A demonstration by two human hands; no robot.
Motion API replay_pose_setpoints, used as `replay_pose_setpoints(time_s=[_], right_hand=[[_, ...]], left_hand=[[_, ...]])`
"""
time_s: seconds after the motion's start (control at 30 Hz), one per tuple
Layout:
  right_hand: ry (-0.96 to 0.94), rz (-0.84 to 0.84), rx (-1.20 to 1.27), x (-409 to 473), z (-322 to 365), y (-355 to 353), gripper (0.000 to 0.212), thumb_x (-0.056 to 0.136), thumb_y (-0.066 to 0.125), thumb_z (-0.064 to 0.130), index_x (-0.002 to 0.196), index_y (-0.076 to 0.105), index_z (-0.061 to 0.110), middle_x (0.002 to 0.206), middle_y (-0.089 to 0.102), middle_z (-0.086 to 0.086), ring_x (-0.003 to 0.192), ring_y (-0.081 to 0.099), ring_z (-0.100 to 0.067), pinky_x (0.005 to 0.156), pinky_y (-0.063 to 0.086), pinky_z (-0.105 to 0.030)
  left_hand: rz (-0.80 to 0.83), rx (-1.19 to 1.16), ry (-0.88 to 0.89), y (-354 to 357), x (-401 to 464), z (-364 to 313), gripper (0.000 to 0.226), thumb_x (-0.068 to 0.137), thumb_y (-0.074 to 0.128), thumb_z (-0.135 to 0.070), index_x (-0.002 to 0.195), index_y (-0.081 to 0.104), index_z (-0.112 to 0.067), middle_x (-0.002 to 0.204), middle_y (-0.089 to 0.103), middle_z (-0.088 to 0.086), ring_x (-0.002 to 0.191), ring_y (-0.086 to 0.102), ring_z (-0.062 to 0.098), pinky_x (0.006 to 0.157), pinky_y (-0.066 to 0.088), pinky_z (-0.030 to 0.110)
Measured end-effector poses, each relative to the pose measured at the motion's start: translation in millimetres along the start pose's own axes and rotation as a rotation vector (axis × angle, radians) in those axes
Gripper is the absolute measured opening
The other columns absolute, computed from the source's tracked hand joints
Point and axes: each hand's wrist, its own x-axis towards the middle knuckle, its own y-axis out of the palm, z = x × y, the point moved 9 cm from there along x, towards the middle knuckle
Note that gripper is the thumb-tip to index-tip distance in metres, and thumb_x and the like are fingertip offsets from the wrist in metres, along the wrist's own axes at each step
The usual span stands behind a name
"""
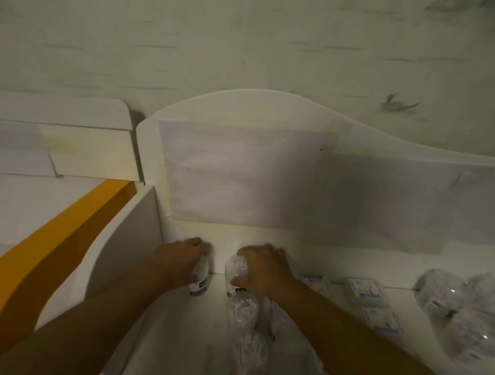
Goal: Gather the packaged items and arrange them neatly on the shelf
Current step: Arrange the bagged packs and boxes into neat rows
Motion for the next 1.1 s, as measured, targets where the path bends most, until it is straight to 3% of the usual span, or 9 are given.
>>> replay_pose_setpoints(time_s=[0.27, 0.7, 0.77, 0.87, 0.97, 1.1], right_hand=[[-0.004, -0.023, -0.019, 4, 11, 1, 0.067, 0.075, 0.071, 0.055, 0.133, 0.051, 0.030, 0.135, 0.057, 0.002, 0.126, 0.044, -0.027, 0.101, 0.032, -0.041], [0.001, -0.024, -0.001, -5, 3, -3, 0.078, 0.076, 0.067, 0.063, 0.142, 0.039, 0.032, 0.147, 0.044, 0.003, 0.136, 0.036, -0.027, 0.109, 0.027, -0.043], [0.006, -0.055, 0.063, -7, -7, -15, 0.071, 0.081, 0.061, 0.063, 0.142, 0.041, 0.031, 0.146, 0.046, 0.004, 0.135, 0.039, -0.024, 0.110, 0.030, -0.042], [0.036, -0.055, 0.053, -13, -33, -29, 0.054, 0.087, 0.052, 0.062, 0.132, 0.052, 0.031, 0.139, 0.054, 0.005, 0.129, 0.046, -0.020, 0.106, 0.037, -0.039], [0.071, -0.013, 0.074, -24, -59, -29, 0.050, 0.086, 0.057, 0.056, 0.128, 0.055, 0.029, 0.140, 0.053, 0.004, 0.129, 0.046, -0.019, 0.105, 0.040, -0.038], [0.124, 0.069, 0.102, -36, -76, -18, 0.067, 0.079, 0.065, 0.057, 0.136, 0.048, 0.029, 0.146, 0.045, 0.003, 0.132, 0.042, -0.022, 0.107, 0.039, -0.039]], left_hand=[[0.020, 0.087, 0.002, -2, -8, 2, 0.058, 0.086, 0.064, -0.033, 0.137, 0.038, -0.025, 0.144, 0.038, 0.000, 0.120, 0.052, 0.022, 0.093, 0.050, 0.036], [0.031, 0.096, -0.020, -2, -12, -7, 0.067, 0.087, 0.062, -0.032, 0.144, 0.028, -0.021, 0.152, 0.028, 0.005, 0.133, 0.039, 0.026, 0.105, 0.041, 0.041], [-0.007, 0.071, -0.001, -9, -12, -14, 0.063, 0.090, 0.058, -0.035, 0.144, 0.030, -0.022, 0.154, 0.027, 0.005, 0.134, 0.037, 0.026, 0.107, 0.038, 0.042], [-0.126, -0.067, 0.096, -31, -13, -36, 0.042, 0.096, 0.047, -0.036, 0.136, 0.044, -0.026, 0.143, 0.044, 0.001, 0.123, 0.048, 0.020, 0.101, 0.043, 0.035], [0.004, -0.192, 0.207, -34, -19, -70, 0.037, 0.099, 0.040, -0.045, 0.132, 0.051, -0.033, 0.132, 0.053, -0.007, 0.110, 0.056, 0.013, 0.095, 0.043, 0.027], [0.239, -0.157, 0.280, -10, -28, -103, 0.049, 0.095, 0.042, -0.054, 0.142, 0.037, -0.037, 0.142, 0.045, -0.007, 0.122, 0.052, 0.017, 0.103, 0.042, 0.034]])
